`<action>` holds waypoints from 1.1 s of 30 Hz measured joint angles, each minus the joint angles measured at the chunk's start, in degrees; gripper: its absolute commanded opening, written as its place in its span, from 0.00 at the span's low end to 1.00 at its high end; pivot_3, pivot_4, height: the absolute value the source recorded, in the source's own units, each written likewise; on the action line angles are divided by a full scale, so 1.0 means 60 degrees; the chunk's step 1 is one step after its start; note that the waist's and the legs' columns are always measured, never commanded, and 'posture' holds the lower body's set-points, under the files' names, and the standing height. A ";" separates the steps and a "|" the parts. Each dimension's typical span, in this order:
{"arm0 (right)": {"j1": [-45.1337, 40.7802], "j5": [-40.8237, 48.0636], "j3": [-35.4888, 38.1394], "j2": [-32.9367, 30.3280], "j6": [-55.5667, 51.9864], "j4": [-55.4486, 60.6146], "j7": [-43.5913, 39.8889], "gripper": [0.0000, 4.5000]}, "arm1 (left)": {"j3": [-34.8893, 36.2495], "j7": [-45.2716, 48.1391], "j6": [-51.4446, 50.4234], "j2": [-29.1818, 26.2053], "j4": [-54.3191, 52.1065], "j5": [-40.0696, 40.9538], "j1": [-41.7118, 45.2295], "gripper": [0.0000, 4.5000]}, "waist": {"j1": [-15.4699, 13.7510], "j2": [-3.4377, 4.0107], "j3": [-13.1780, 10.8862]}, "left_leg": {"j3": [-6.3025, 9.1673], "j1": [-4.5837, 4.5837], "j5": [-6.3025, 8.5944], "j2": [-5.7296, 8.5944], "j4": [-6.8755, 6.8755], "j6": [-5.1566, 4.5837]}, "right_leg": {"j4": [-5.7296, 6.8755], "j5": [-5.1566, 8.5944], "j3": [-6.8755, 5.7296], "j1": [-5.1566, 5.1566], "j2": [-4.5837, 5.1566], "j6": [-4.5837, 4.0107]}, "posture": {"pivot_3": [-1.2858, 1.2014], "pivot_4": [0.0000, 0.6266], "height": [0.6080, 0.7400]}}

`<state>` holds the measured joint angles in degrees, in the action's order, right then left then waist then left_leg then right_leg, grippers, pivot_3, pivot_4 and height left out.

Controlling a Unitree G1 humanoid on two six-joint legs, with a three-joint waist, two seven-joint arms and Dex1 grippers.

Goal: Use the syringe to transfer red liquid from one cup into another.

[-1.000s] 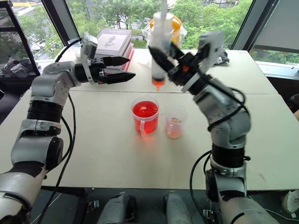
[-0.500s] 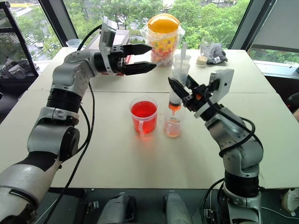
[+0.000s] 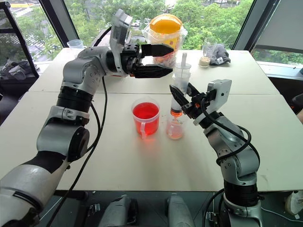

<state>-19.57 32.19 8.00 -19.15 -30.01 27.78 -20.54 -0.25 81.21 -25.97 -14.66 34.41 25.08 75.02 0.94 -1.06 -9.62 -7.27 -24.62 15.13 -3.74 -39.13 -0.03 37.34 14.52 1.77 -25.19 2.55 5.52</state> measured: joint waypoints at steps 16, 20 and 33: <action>0.0001 -0.0103 -0.0016 -0.0088 -0.0003 -0.0036 -0.0019 0.31 | -0.0596 0.0157 -0.0113 0.0563 0.0261 -0.0162 0.0293 0.94 | -0.0019 -0.0001 -0.0001 | 0.0004 0.0000 0.0000 0.0002 -0.0001 -0.0001 | -0.0002 0.0000 0.0000 0.0002 -0.0001 0.0000 | 0.52 0.24 1.00; 0.0022 -0.0143 -0.0055 -0.0109 0.0004 -0.0035 -0.0038 0.31 | -0.0621 0.0136 0.0050 0.0684 0.0595 -0.0305 0.0495 0.60 | 0.0002 -0.0001 0.0000 | 0.0005 0.0000 0.0001 0.0002 -0.0001 -0.0001 | -0.0003 0.0001 0.0000 0.0001 -0.0001 -0.0001 | 0.52 0.24 1.00; 0.0065 -0.0269 -0.0196 -0.0272 0.0009 0.0041 -0.0187 0.31 | -0.0602 0.0147 0.0466 0.0708 0.1041 -0.0712 0.0643 0.01 | -0.0025 -0.0002 -0.0001 | 0.0008 -0.0003 0.0001 0.0004 0.0000 -0.0002 | -0.0008 0.0001 0.0000 0.0002 -0.0001 -0.0001 | 0.52 0.24 1.00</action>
<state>-19.18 30.57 6.82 -20.79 -29.96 28.02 -21.66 -3.86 82.09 -23.17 -10.41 40.66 20.80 78.87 0.79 -1.07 -9.62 -7.22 -24.64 15.14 -3.71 -39.13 -0.04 37.29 14.53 1.77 -25.18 2.54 5.51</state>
